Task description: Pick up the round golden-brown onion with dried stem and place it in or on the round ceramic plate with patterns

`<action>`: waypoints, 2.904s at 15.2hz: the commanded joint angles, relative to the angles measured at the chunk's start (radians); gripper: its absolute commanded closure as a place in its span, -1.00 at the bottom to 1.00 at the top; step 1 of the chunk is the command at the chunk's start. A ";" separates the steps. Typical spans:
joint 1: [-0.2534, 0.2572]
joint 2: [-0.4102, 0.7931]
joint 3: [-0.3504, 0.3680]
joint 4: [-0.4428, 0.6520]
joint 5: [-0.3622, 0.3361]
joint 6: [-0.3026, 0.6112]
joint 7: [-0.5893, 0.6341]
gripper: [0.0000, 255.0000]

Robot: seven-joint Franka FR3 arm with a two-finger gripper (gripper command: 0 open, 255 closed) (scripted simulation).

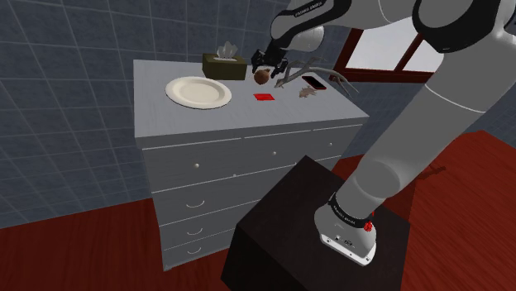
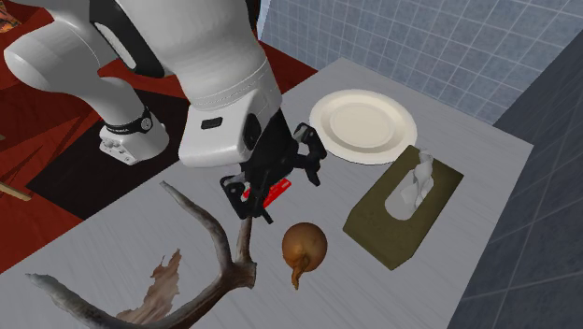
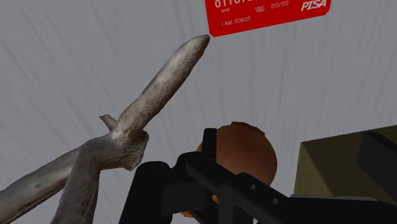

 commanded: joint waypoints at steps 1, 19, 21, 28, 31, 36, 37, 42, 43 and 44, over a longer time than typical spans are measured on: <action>-0.001 0.029 -0.001 0.010 0.016 0.022 -0.008 -1.00; -0.001 0.096 0.003 0.017 0.050 0.080 -0.032 1.00; -0.001 0.096 0.003 0.017 0.050 0.080 -0.032 1.00; -0.012 0.112 -0.022 0.129 0.028 -0.037 0.088 -1.00; -0.022 0.129 -0.040 0.212 0.022 -0.118 0.162 -1.00; -0.025 0.180 -0.035 0.212 0.046 -0.069 0.146 -1.00; -0.026 0.191 -0.034 0.212 0.051 -0.059 0.143 -1.00; -0.028 0.208 -0.031 0.214 0.059 -0.044 0.138 -1.00; -0.028 0.208 -0.031 0.214 0.059 -0.044 0.138 -1.00; -0.028 0.208 -0.031 0.214 0.059 -0.044 0.138 -1.00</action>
